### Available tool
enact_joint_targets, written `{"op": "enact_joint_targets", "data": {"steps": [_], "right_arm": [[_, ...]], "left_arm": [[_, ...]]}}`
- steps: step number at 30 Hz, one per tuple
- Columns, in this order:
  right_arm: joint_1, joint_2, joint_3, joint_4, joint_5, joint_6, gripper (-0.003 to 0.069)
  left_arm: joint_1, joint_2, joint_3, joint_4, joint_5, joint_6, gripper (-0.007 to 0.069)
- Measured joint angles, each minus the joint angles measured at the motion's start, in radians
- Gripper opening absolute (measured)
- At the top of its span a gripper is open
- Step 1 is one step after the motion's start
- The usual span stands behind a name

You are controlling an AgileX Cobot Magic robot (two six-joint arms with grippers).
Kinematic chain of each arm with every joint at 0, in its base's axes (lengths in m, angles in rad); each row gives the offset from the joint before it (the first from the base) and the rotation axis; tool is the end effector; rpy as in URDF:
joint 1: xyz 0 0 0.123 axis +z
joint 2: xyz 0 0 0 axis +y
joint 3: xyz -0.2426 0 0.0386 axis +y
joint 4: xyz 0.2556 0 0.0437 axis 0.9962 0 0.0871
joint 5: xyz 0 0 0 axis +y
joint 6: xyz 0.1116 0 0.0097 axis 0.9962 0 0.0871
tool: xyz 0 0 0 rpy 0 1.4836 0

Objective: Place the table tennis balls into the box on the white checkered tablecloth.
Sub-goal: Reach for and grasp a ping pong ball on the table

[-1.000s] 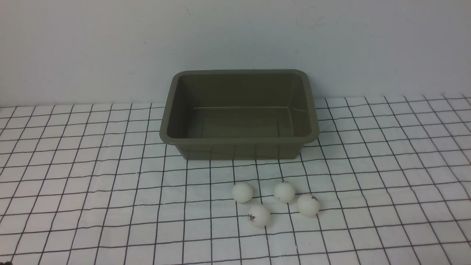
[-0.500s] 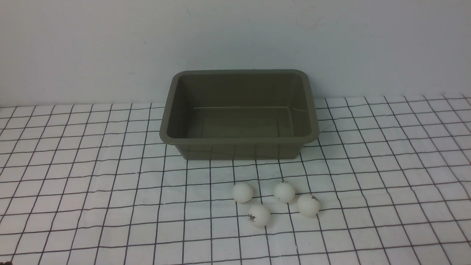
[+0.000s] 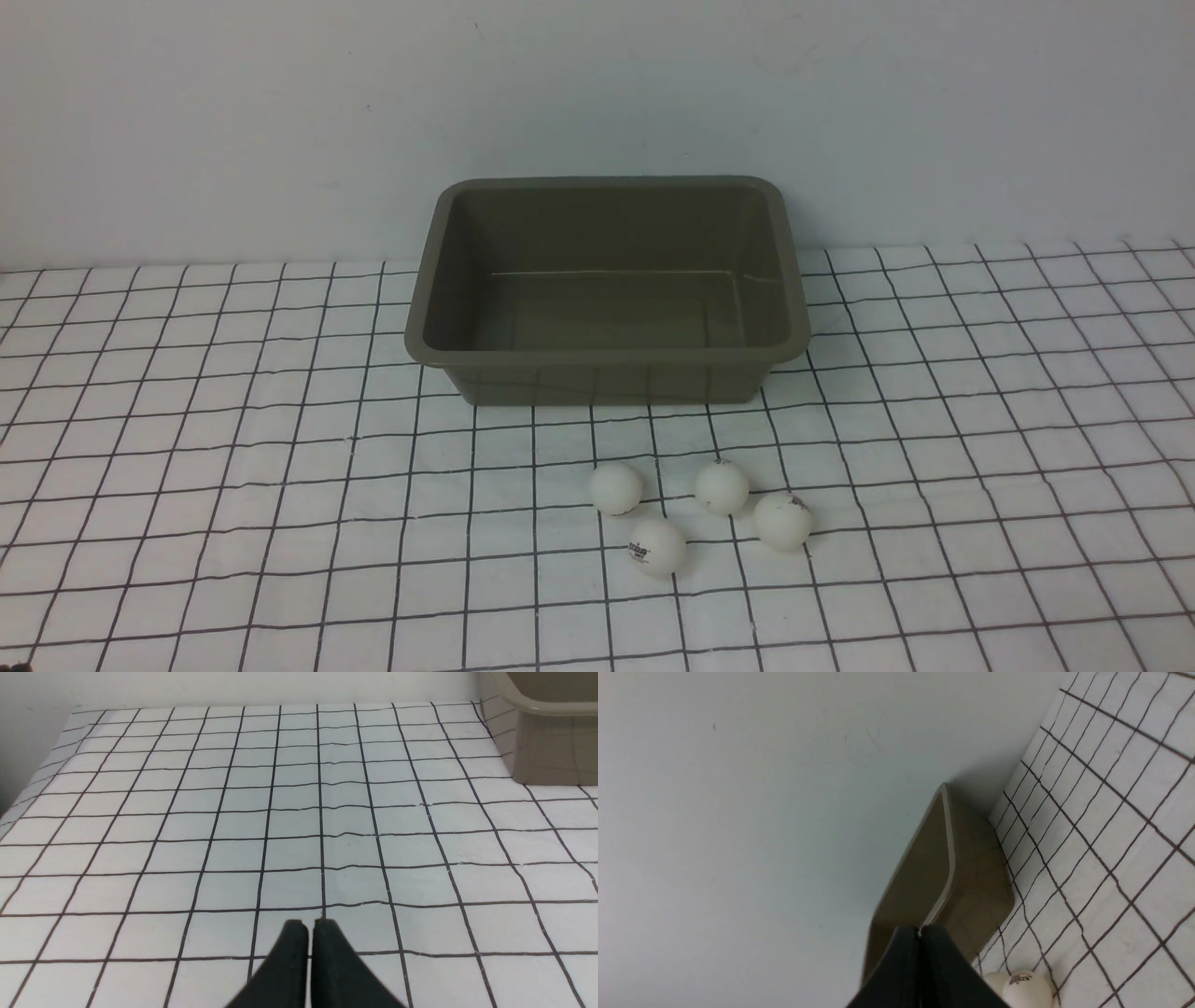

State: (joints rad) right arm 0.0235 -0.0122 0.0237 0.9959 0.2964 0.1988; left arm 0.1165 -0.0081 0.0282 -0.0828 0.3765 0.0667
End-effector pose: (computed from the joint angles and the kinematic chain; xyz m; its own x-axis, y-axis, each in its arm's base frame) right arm 0.1205 0.0303 0.1897 -0.2804 0.8879 -0.3647 -0.0213 0.3741 0.9271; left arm 0.1198 0.0106 0.1642 -0.3004 -0.0455 -0.9527 -0.0905 0.9957 -0.0191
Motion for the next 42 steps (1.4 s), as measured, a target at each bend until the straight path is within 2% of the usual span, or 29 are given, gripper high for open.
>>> {"op": "enact_joint_targets", "data": {"steps": [1,2,5,6,9,10,12,16,20,24,30,33,36,37,39,42], "right_arm": [[0.0,0.0,-0.012,-0.003,0.017,-0.052,-0.001],[0.0,0.0,-0.045,-0.004,0.052,-0.155,-0.001],[0.0,0.0,-0.13,-0.007,0.114,-0.302,-0.001],[0.0,0.012,-0.219,-0.008,0.156,-0.39,-0.001],[0.0,0.069,-0.328,-0.022,0.214,-0.505,-0.001],[0.0,0.156,-0.424,-0.06,0.277,-0.572,-0.001],[0.0,0.211,-0.489,-0.095,0.334,-0.611,-0.001],[0.0,0.42,-0.661,-0.276,0.518,-0.675,-0.001],[0.0,0.581,-0.756,-0.437,0.614,-0.68,-0.001],[0.02,0.714,-0.81,-0.546,0.639,-0.655,-0.001],[0.114,0.896,-0.842,-0.627,0.642,-0.641,-0.001],[0.229,1.047,-0.872,-0.708,0.646,-0.608,-0.001],[0.343,1.164,-0.923,-0.847,0.662,-0.498,-0.001],[0.351,1.172,-0.923,-0.858,0.662,-0.498,-0.001],[0.435,1.261,-0.98,-0.996,0.694,-0.343,-0.001],[0.528,1.361,-1.07,-1.126,0.74,-0.161,-0.001]], "left_arm": [[0.0,0.0,0.0,0.0,0.0,0.0,-0.0004],[0.0,0.0,0.0,0.0,0.0,0.0,-0.0004],[0.0,0.0,0.0,0.0,0.0,0.0,-0.0004],[0.0,0.0,0.0,0.0,0.0,0.0,-0.0004],[0.0,0.0,0.0,0.0,0.0,0.0,-0.0004],[0.0,0.0,0.0,0.0,0.0,0.0,-0.0004],[0.0,0.0,0.0,0.0,0.0,0.0,-0.0004],[0.0,0.0,0.0,0.0,0.0,0.0,-0.0004],[0.0,0.0,0.0,0.0,0.0,0.0,-0.0004],[0.0,0.0,0.0,0.0,0.0,0.0,-0.0004],[0.0,0.0,0.0,0.0,0.0,0.0,-0.0004],[0.0,0.0,0.0,0.0,0.0,0.0,-0.0004],[0.0,0.0,0.0,0.0,0.0,0.0,-0.0004],[0.0,0.0,0.0,0.0,0.0,0.0,-0.0004],[0.0,0.0,0.0,0.0,0.0,0.0,-0.0004],[0.0,0.0,0.0,0.0,0.0,0.0,-0.0004]]}}
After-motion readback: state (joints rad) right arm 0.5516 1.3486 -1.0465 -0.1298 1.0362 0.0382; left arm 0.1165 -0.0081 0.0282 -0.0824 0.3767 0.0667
